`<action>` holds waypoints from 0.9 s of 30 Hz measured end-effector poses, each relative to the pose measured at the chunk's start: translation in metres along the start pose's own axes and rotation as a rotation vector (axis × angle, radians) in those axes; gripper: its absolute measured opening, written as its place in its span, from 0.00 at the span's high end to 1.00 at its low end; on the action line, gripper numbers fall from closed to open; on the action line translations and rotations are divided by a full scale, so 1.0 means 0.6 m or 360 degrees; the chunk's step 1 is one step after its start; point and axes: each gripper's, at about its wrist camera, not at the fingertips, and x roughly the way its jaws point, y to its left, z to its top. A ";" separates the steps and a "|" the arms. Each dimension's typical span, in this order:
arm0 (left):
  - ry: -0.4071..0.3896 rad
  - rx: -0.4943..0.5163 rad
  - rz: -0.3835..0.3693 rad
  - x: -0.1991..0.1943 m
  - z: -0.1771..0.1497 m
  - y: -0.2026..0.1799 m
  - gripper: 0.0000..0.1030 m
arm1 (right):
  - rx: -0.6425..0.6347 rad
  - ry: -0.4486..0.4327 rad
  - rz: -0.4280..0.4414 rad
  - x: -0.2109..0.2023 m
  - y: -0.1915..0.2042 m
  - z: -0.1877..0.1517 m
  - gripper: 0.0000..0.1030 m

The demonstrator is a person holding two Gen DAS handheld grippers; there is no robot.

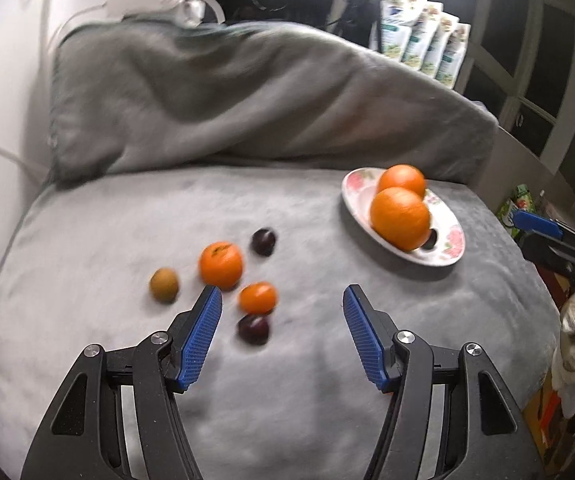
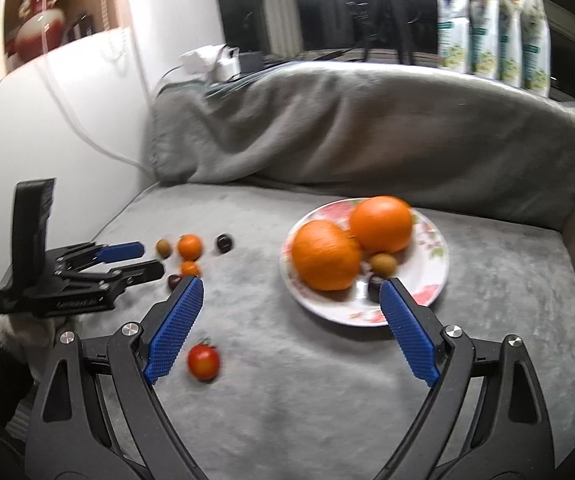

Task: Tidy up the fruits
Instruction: 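Move both open grippers back toward the remaining small fruits, then close the right gripper on the red tomato while the left gripper closes on another dark plum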

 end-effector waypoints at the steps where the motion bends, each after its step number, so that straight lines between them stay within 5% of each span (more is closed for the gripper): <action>1: 0.0005 -0.0014 -0.0001 0.001 -0.003 0.005 0.39 | -0.0012 0.0008 0.0007 0.003 0.007 -0.002 0.10; 15: 0.0131 -0.0132 -0.0084 0.040 -0.026 0.044 0.60 | -0.0092 0.0184 0.0131 0.061 0.062 -0.038 0.11; 27: 0.0186 -0.0106 -0.0075 0.062 -0.024 0.044 0.64 | -0.0145 0.0344 0.0202 0.114 0.086 -0.064 0.36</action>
